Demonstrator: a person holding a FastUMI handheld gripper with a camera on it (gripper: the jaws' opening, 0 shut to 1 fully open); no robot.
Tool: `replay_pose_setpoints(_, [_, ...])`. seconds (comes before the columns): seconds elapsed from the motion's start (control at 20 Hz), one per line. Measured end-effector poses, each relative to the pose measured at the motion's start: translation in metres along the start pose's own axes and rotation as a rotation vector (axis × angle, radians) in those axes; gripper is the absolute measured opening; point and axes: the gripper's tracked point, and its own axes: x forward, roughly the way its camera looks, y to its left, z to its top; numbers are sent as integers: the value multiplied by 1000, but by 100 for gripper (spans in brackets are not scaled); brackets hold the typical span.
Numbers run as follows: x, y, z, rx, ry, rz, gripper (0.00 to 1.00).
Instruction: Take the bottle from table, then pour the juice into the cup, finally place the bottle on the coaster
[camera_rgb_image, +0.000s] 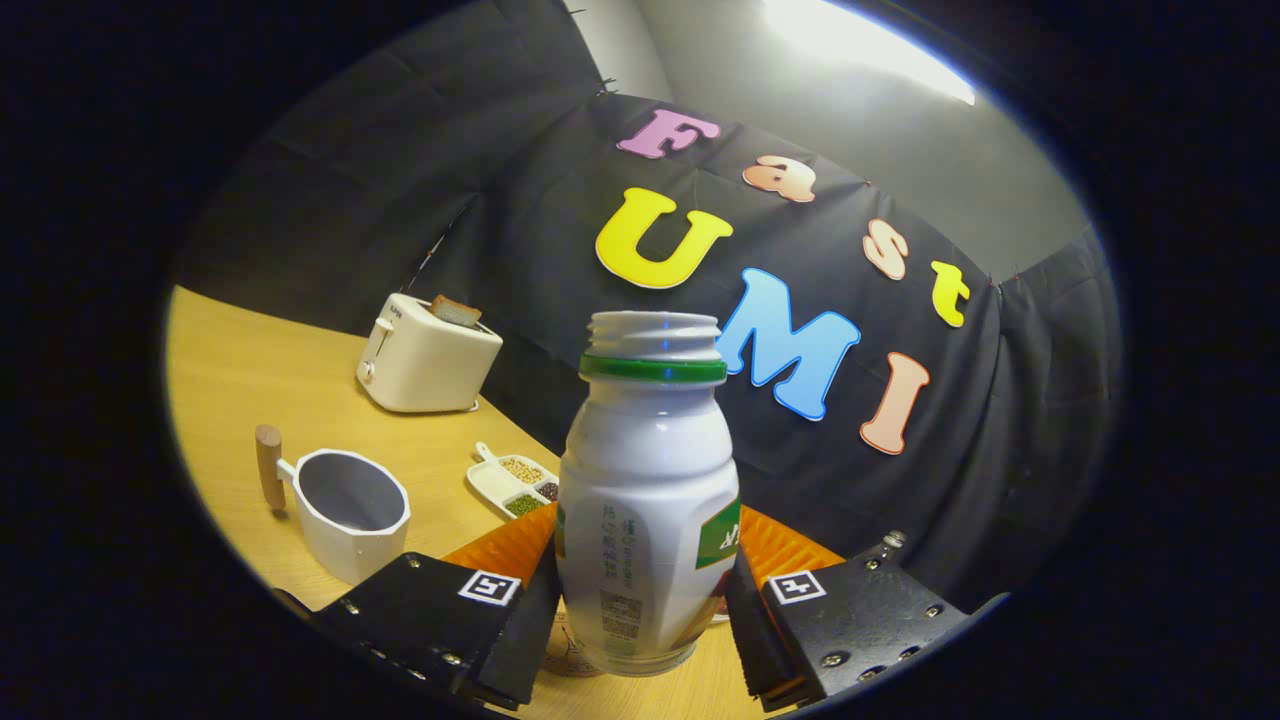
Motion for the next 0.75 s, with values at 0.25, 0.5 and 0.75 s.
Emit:
replay_pose_setpoints(0.25, [6, 0, -5, 146, 10, 16, 75])
replay_pose_setpoints(0.5, [16, 0, -21, 254, 24, 28, 75])
replay_pose_setpoints(0.75, [24, 9, -31, 310, 35, 38, 75])
